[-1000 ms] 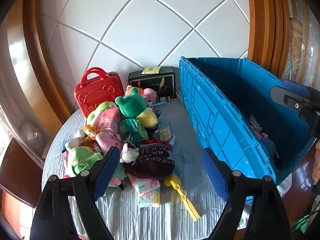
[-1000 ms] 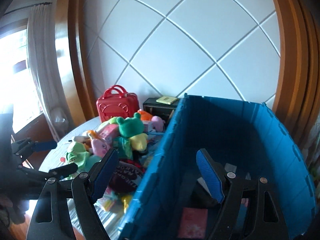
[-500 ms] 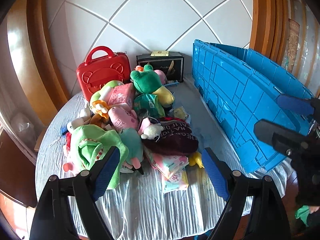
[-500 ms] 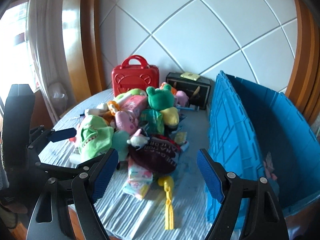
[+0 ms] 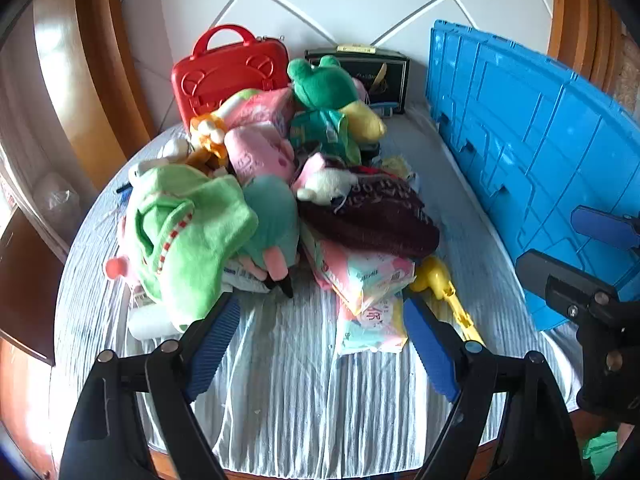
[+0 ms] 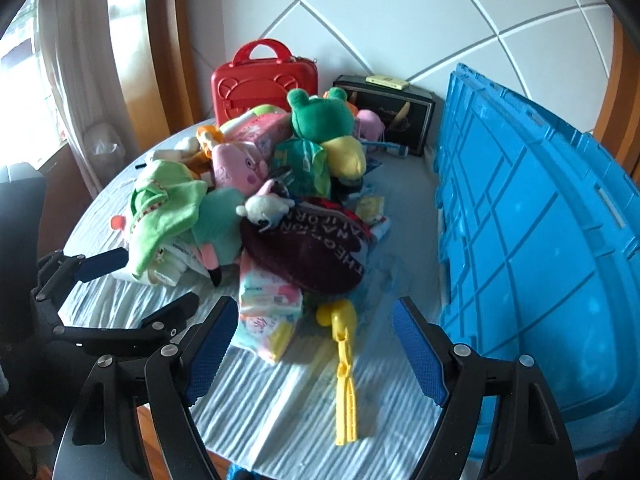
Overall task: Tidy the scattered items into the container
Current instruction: 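Grasp the Kotex pad pack with left tool while right tool grasps the yellow clamp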
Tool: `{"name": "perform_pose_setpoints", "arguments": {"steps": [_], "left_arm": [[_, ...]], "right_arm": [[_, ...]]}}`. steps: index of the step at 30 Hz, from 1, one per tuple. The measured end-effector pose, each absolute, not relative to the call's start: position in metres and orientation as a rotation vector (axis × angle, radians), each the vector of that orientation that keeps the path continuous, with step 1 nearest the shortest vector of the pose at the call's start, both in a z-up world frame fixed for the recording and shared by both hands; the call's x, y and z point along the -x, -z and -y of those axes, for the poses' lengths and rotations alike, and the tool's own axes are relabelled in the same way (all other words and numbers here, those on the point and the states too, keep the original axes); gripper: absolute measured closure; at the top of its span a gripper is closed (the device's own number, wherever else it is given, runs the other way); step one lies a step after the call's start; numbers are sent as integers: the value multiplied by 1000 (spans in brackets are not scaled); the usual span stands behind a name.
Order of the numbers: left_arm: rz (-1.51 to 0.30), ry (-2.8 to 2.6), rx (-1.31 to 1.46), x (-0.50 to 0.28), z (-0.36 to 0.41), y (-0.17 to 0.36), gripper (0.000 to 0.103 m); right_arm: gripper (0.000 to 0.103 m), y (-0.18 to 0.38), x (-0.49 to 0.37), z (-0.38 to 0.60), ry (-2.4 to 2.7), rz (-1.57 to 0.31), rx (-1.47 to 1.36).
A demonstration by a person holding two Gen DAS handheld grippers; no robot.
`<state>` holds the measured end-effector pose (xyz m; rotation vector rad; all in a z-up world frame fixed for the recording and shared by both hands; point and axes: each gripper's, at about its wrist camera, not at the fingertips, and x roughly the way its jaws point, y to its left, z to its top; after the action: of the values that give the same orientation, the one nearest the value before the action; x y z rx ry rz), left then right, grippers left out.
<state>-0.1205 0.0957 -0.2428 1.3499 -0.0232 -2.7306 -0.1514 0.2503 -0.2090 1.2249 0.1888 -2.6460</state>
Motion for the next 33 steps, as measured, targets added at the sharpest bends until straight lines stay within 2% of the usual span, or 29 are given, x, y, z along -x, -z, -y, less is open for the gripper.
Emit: {"name": "perform_pose_setpoints", "arguments": {"steps": [8,15,19,20,25,33], "left_arm": [[-32,2640,-1508,133,-104,318,19],[-40,2613,-1571,160,-113,360,19],[-81,2657,-1592,170,-116,366,18],[-80,2678,-1608,171,-119,366,17],[35,2733,-1604,169,-140,357,17],[74,2571,-1615,200,-136,389,16]], "right_arm": [[24,296,170,-265,2582,-149,-1412],[26,338,191,-279,2595,-176,-1486],[27,351,207,-293,2621,-142,-1514],[31,354,211,-296,2623,-137,-1525],[31,354,215,-296,2621,-123,-1506],[31,361,227,-296,2611,-100,-1549]]}}
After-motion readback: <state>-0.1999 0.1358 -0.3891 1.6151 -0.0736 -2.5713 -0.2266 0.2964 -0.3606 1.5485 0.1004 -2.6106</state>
